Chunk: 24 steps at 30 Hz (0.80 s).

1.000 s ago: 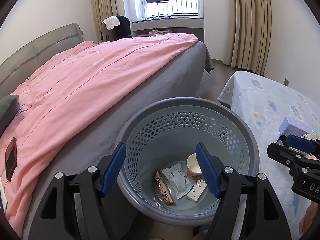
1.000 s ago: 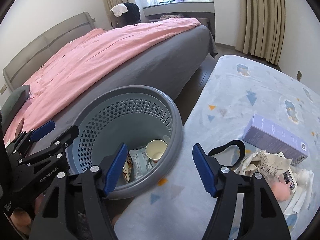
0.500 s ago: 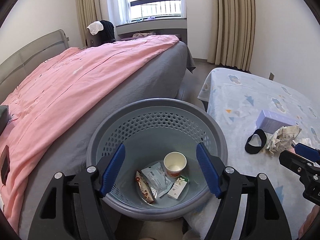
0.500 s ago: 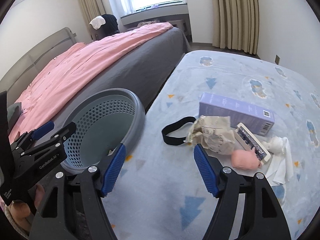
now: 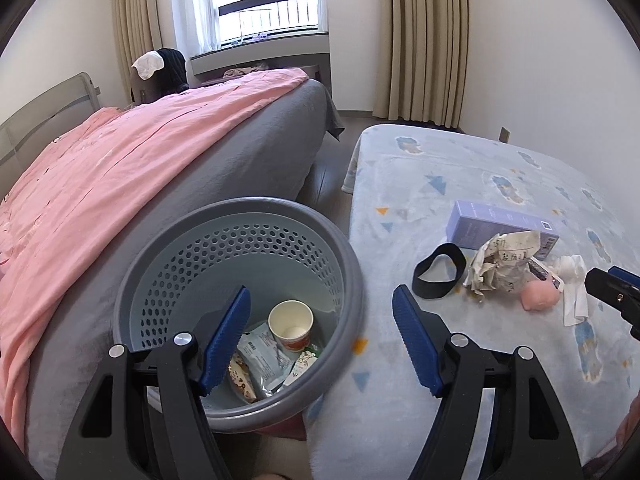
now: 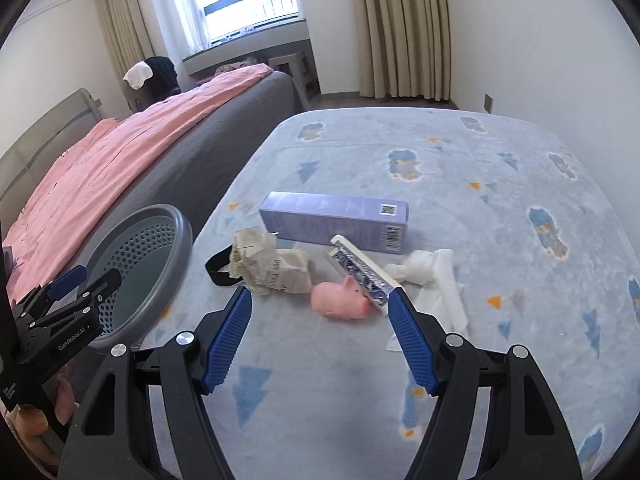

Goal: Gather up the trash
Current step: 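Move both tools back toward the trash on the bed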

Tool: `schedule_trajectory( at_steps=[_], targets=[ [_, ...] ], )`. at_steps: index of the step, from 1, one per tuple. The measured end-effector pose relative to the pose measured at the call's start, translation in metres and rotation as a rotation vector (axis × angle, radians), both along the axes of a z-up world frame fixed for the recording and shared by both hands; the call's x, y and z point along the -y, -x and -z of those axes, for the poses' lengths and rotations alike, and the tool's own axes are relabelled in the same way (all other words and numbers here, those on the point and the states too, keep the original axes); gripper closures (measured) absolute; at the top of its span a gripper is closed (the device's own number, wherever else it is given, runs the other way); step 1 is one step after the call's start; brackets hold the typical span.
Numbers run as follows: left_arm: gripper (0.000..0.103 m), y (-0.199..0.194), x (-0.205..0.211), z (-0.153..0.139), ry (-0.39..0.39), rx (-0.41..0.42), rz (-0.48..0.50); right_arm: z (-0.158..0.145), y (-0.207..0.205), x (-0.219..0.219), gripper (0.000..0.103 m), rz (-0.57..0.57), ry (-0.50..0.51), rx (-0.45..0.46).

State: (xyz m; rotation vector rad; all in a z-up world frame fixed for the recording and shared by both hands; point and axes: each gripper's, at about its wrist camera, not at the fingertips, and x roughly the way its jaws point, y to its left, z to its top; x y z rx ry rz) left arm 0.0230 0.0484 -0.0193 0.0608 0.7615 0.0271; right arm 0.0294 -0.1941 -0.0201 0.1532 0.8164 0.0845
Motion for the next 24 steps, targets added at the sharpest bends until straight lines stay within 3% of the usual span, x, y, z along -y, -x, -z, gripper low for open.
schedule_trajectory(
  at_steps=[11, 24],
  targets=[
    [0.033, -0.006, 0.039, 0.002, 0.012, -0.012, 0.064, 0.015, -0.014, 0.057, 0.031, 0.079, 0.093, -0.042],
    [0.033, -0.015, 0.06, 0.01, 0.01, -0.037, 0.099, 0.046, -0.049, 0.064, 0.031, 0.075, 0.108, -0.102]
  ],
)
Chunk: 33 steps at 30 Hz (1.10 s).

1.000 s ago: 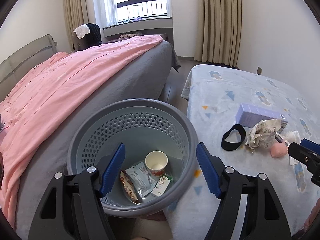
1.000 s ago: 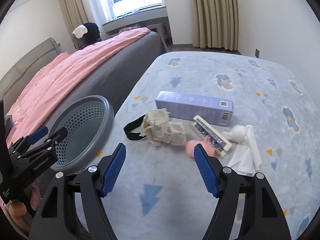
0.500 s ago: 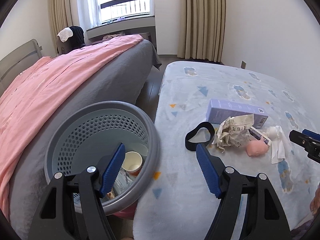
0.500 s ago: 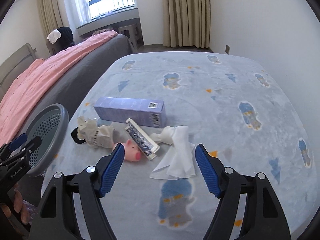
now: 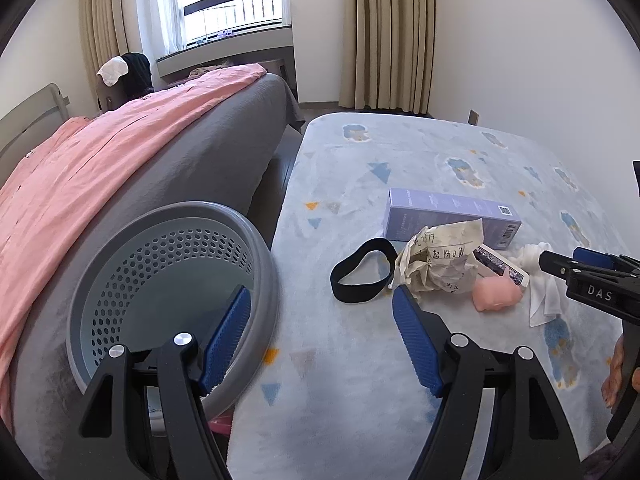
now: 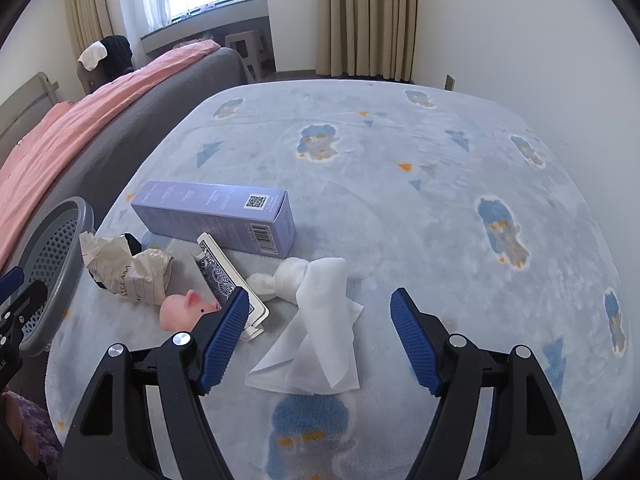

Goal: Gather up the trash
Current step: 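Move both tools back toward the trash on the bed, then grasp the white tissue with the right gripper while the left gripper grasps the crumpled paper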

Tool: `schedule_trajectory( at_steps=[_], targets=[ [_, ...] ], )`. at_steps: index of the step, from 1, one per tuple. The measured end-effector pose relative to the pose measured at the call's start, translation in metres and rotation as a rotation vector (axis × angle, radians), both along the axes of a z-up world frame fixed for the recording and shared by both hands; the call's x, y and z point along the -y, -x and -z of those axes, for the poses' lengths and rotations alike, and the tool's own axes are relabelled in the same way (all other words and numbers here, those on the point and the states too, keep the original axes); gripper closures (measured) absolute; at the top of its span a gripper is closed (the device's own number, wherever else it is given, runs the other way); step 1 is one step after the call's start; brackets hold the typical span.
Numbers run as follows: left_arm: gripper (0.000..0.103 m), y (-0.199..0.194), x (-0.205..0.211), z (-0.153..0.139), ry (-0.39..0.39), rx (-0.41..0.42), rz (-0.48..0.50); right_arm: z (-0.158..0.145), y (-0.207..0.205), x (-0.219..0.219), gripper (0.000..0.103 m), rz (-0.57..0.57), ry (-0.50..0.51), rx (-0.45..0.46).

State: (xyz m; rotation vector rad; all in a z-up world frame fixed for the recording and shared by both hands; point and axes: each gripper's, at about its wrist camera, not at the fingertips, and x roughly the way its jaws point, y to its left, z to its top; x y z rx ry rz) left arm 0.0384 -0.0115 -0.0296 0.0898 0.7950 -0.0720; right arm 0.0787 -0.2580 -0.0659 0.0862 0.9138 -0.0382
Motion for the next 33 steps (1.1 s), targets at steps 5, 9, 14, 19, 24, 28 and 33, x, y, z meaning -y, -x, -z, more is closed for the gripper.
schedule_trajectory(
  at_steps=[5, 9, 14, 19, 24, 28, 33],
  targets=[
    [0.033, -0.002, 0.005, 0.003, -0.007, -0.005, 0.006, 0.01, -0.012, 0.002, 0.031, -0.001, -0.011, -0.024],
    [0.033, -0.003, 0.008, 0.004, -0.013, -0.007, 0.011, 0.015, -0.017, 0.003, 0.031, -0.001, -0.019, -0.038],
    [0.033, -0.007, 0.011, 0.007, -0.011, -0.019, 0.015, 0.022, -0.021, 0.0, 0.032, -0.005, -0.004, -0.057],
    [0.033, -0.008, 0.015, 0.009, -0.011, -0.024, 0.021, 0.024, -0.021, -0.002, 0.042, -0.02, -0.002, -0.054],
    [0.033, -0.008, 0.018, 0.01, -0.013, -0.026, 0.025, 0.022, -0.016, -0.012, 0.069, -0.071, 0.013, -0.043],
    [0.033, -0.006, 0.019, 0.008, -0.012, -0.021, 0.028, 0.019, -0.012, -0.014, 0.075, -0.075, 0.015, -0.031],
    [0.033, -0.003, 0.02, 0.007, -0.005, -0.017, 0.034, 0.01, -0.004, -0.005, 0.076, -0.042, -0.017, -0.009]
  ],
)
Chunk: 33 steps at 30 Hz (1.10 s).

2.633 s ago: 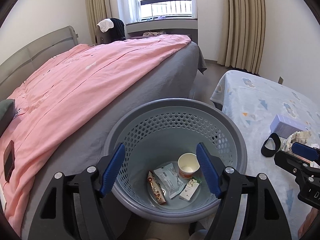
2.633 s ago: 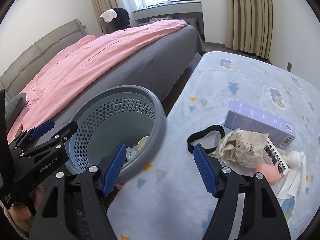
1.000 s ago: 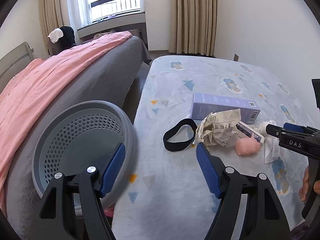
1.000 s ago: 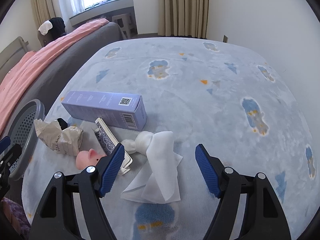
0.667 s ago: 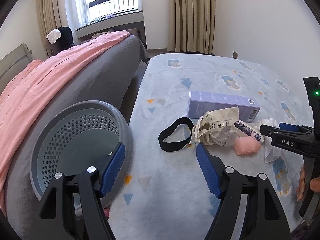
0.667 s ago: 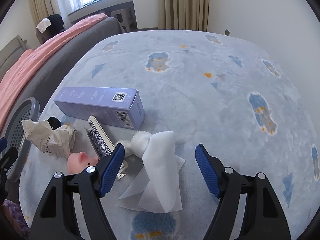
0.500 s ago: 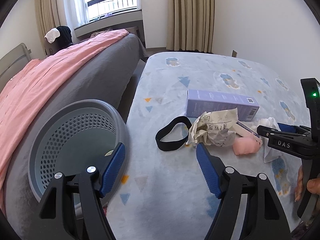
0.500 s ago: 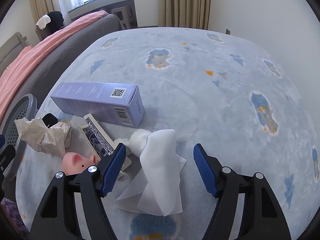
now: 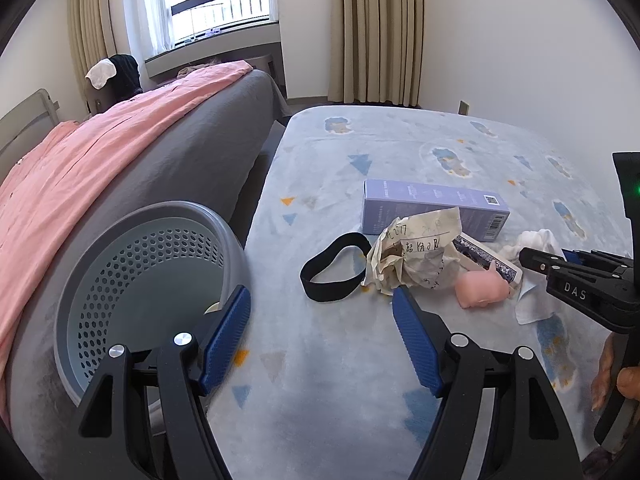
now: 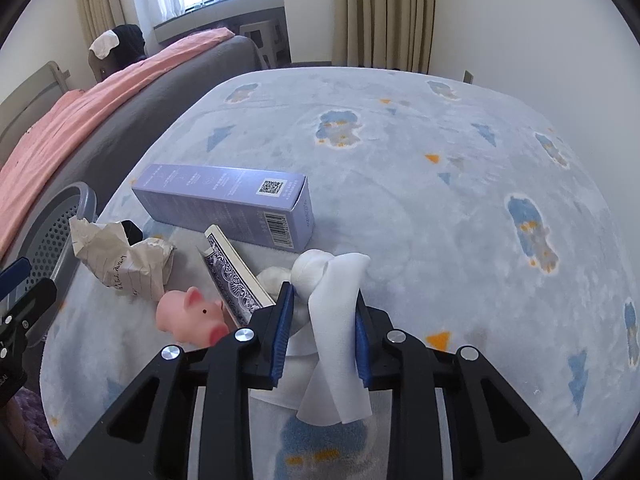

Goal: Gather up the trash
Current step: 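Grasp the white tissue with the right gripper while the left gripper grasps the crumpled paper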

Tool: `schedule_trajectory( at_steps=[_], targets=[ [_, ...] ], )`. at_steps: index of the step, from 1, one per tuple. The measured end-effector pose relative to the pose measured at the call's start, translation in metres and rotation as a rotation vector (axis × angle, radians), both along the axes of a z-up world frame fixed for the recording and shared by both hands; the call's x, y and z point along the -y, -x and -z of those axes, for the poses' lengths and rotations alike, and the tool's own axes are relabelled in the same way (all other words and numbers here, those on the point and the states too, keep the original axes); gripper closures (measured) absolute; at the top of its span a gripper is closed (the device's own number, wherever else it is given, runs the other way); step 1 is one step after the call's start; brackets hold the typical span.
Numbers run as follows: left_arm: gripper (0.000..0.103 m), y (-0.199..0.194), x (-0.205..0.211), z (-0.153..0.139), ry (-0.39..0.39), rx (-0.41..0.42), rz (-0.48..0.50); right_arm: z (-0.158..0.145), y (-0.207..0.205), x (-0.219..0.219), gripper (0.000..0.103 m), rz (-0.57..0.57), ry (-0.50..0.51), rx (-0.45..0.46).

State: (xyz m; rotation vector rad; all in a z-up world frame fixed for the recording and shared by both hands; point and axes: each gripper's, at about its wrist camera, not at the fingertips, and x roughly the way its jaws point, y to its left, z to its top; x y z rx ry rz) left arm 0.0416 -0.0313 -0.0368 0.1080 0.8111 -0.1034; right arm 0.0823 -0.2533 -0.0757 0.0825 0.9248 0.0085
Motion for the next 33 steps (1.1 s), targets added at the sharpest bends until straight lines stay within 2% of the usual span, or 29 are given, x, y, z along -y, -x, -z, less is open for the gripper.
schedule_trajectory(
  at_steps=[14, 20, 33],
  targets=[
    [0.033, 0.011, 0.026, 0.001, 0.041, -0.006, 0.076, -0.024, 0.038, 0.029, 0.076, 0.103, -0.073, 0.054],
    [0.033, -0.003, 0.036, 0.008, 0.071, -0.033, 0.079, -0.027, 0.043, 0.042, 0.076, 0.121, -0.113, 0.062],
    [0.033, -0.039, 0.054, 0.024, 0.065, -0.06, 0.071, -0.031, 0.041, 0.045, 0.076, 0.097, -0.147, 0.065]
  ],
)
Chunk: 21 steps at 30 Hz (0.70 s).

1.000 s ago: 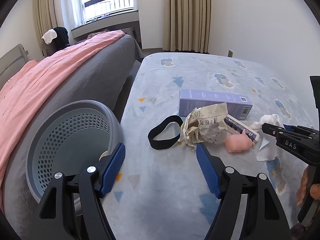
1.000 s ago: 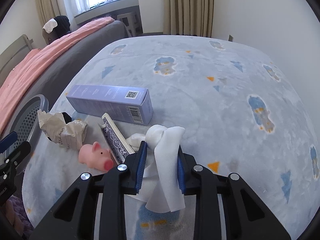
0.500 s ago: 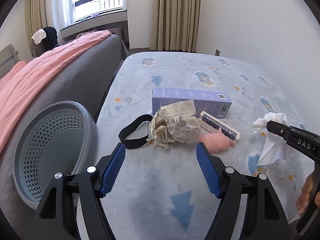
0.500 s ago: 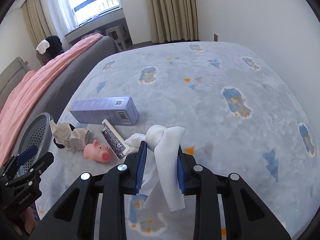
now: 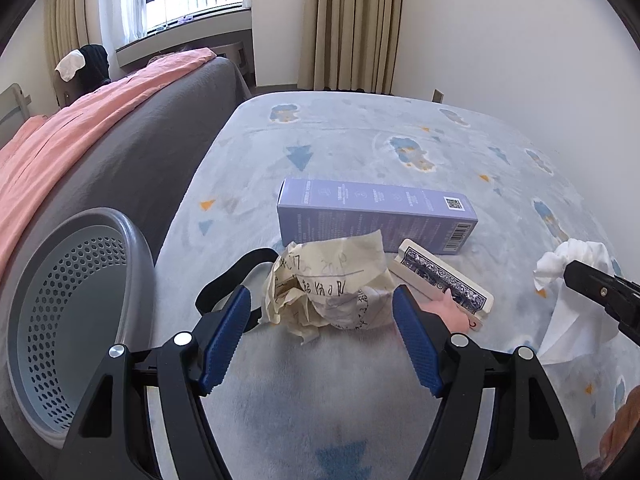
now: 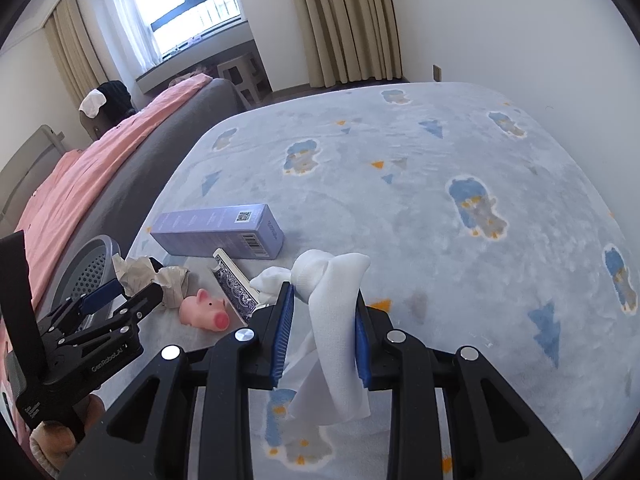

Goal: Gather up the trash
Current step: 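Grasp the white tissue with the right gripper while the left gripper grasps the crumpled paper, then carry paper and tissue over the wastebasket and open both grippers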

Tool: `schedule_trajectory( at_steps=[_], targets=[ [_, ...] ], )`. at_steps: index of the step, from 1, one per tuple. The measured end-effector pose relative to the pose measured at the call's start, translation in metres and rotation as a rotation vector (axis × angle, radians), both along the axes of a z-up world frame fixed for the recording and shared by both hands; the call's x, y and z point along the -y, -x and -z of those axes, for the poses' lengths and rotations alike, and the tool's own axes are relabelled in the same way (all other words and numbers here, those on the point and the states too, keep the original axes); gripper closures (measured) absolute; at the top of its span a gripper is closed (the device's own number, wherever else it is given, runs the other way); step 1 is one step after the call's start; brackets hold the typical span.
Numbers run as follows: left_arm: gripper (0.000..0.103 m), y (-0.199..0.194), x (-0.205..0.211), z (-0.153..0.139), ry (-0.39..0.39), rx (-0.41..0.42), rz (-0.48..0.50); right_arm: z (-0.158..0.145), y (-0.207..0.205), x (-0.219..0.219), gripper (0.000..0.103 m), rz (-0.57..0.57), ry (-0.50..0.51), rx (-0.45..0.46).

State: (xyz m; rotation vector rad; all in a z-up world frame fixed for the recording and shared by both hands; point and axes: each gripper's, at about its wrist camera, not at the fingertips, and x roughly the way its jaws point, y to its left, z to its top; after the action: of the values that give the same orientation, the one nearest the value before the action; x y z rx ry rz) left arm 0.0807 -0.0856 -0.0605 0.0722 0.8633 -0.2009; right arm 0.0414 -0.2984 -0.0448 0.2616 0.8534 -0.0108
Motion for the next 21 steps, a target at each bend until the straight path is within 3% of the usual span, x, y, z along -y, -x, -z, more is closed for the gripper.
schedule_trajectory(
  at_steps=[5, 7, 9, 16, 21],
  targets=[
    [0.036, -0.009, 0.001, 0.004, 0.021, -0.012, 0.0, 0.002, -0.001, 0.001, 0.076, -0.001, 0.0, -0.008],
    [0.048, -0.011, 0.001, 0.005, 0.026, -0.017, 0.004, 0.002, -0.002, 0.001, 0.076, -0.002, -0.002, -0.011],
    [0.054, -0.011, 0.002, 0.004, 0.021, -0.014, 0.004, 0.002, -0.002, 0.001, 0.076, -0.002, -0.002, -0.011],
    [0.058, -0.008, -0.004, 0.001, 0.038, -0.011, 0.011, 0.002, -0.001, -0.001, 0.076, -0.011, 0.001, -0.004],
    [0.058, 0.006, -0.011, -0.012, 0.001, 0.045, 0.007, 0.0, 0.002, -0.001, 0.076, -0.01, 0.0, 0.002]
  ],
)
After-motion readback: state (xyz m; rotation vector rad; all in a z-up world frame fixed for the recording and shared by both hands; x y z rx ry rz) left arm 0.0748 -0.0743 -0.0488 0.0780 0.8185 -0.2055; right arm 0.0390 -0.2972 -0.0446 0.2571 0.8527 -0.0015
